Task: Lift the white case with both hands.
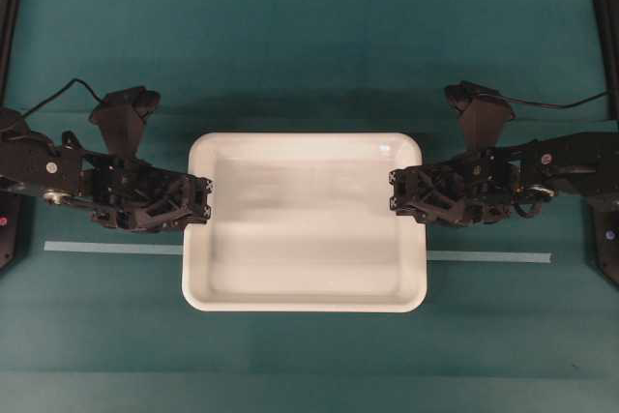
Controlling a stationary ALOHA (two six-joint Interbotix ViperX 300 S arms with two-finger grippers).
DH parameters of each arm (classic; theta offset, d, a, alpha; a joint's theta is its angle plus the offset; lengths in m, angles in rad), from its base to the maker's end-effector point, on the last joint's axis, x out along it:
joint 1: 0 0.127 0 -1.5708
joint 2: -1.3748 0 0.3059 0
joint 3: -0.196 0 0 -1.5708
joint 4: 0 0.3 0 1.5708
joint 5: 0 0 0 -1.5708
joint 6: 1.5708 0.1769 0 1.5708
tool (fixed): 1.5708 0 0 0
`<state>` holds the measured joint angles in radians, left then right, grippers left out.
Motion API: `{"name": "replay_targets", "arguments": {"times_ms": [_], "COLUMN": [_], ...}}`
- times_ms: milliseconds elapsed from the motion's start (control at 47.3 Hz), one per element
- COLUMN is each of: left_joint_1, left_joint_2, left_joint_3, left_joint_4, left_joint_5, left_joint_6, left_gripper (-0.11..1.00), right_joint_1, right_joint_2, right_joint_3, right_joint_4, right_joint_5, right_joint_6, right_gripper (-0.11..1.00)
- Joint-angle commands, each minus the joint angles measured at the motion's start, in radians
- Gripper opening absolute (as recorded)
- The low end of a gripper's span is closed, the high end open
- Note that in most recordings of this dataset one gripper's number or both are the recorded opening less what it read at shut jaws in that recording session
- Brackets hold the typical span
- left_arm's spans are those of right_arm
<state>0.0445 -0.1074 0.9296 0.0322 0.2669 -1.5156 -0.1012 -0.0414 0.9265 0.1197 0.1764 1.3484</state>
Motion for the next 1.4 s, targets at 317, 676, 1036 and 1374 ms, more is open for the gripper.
{"name": "replay_targets", "arguments": {"times_ms": [317, 676, 1036, 1374], "left_joint_1": [0.005, 0.006, 0.006, 0.009], "left_joint_2": [0.011, 0.008, -0.071, -0.259], "left_joint_3": [0.021, 0.028, 0.043, 0.048], "left_joint_4": [0.008, 0.008, 0.008, 0.006], "left_joint_5": [-0.002, -0.009, -0.008, 0.011], "left_joint_6": [0.063, 0.064, 0.069, 0.117], "left_gripper": [0.27, 0.88, 0.86, 0.86], "right_joint_1": [-0.011, -0.009, -0.005, -0.005], "right_joint_2": [0.015, 0.012, -0.087, -0.267], "right_joint_3": [0.015, 0.014, 0.017, 0.025], "right_joint_4": [0.003, 0.005, 0.000, -0.017], "right_joint_5": [0.017, 0.017, 0.121, 0.181], "right_joint_6": [-0.003, -0.003, -0.009, -0.009], "right_gripper": [0.27, 0.92, 0.91, 0.91]}}
